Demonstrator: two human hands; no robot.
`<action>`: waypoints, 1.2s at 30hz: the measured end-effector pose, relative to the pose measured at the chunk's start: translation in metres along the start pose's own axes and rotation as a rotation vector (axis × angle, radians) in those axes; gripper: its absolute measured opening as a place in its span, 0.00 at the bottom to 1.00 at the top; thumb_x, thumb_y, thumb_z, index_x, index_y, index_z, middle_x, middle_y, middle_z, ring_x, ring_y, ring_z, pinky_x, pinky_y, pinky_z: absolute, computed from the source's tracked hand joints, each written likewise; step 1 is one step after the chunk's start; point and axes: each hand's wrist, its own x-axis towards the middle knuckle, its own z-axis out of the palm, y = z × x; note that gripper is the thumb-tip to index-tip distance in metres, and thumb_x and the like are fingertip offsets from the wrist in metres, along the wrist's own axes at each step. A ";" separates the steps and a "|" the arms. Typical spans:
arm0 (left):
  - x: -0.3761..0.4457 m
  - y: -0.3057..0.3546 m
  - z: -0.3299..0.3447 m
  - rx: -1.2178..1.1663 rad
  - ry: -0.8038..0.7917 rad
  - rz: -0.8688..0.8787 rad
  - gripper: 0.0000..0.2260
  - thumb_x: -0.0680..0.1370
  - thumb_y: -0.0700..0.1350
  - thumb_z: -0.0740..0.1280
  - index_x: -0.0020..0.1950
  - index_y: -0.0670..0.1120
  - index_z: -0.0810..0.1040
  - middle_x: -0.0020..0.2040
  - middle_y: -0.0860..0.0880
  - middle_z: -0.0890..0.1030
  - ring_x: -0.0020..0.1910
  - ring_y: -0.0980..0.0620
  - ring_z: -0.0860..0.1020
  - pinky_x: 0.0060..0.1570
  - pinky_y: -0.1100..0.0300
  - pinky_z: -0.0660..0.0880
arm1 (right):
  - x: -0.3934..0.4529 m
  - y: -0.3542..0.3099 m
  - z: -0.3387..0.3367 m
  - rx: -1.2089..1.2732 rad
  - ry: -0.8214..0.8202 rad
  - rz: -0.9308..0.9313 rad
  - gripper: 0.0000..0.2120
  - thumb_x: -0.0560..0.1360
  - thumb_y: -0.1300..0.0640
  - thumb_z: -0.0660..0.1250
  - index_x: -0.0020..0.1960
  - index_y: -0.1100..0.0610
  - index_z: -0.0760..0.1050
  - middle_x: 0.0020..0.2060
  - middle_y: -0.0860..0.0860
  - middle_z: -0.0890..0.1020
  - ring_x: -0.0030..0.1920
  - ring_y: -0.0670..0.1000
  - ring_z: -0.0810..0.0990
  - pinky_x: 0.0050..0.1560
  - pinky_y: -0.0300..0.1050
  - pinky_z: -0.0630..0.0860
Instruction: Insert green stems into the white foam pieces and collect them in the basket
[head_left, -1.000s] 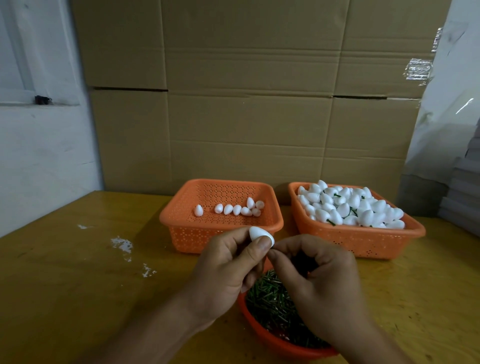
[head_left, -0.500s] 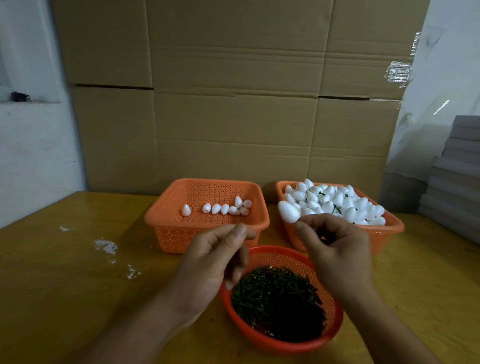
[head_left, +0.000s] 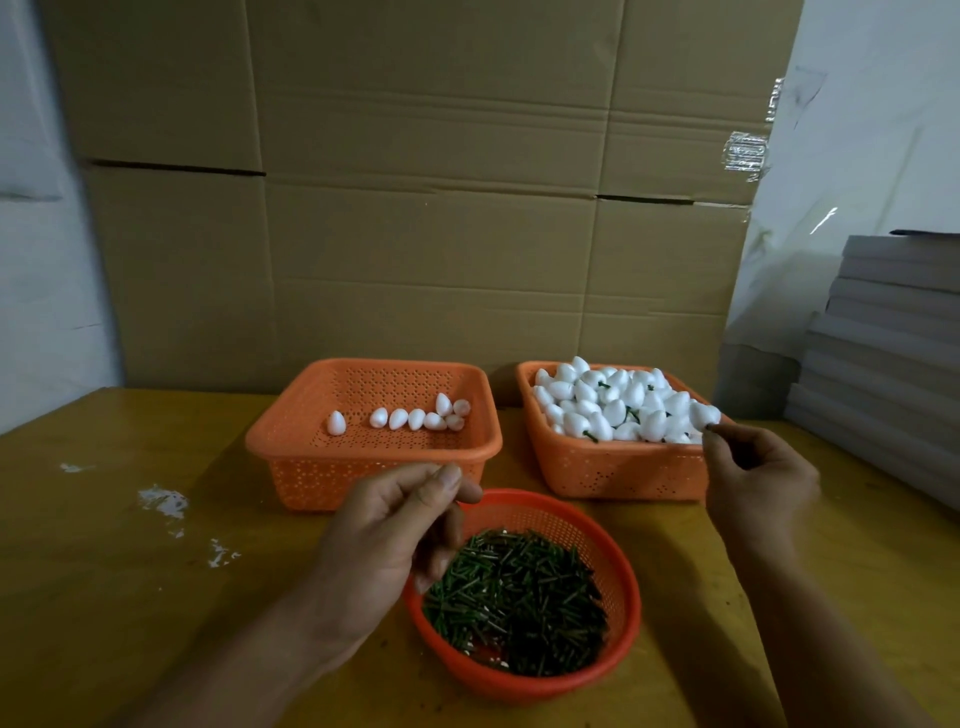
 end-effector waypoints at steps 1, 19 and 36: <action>0.000 0.000 0.000 0.002 -0.004 -0.003 0.17 0.72 0.58 0.66 0.46 0.45 0.83 0.34 0.46 0.76 0.28 0.53 0.73 0.25 0.64 0.68 | 0.002 0.002 0.000 -0.019 0.010 -0.007 0.07 0.76 0.60 0.72 0.53 0.52 0.84 0.38 0.40 0.81 0.42 0.42 0.82 0.50 0.47 0.80; 0.000 -0.001 -0.001 -0.005 -0.001 -0.021 0.15 0.75 0.57 0.71 0.46 0.45 0.84 0.34 0.46 0.76 0.28 0.53 0.72 0.25 0.64 0.67 | 0.009 0.016 0.005 -0.537 -0.028 -0.317 0.10 0.78 0.65 0.66 0.56 0.63 0.83 0.50 0.61 0.83 0.54 0.62 0.74 0.49 0.49 0.68; 0.000 -0.001 -0.003 0.019 -0.018 -0.021 0.15 0.75 0.56 0.70 0.46 0.44 0.83 0.34 0.46 0.76 0.28 0.53 0.72 0.25 0.64 0.67 | 0.010 0.018 0.003 -0.757 -0.156 -0.140 0.23 0.75 0.59 0.67 0.70 0.56 0.74 0.70 0.61 0.68 0.68 0.66 0.62 0.64 0.62 0.67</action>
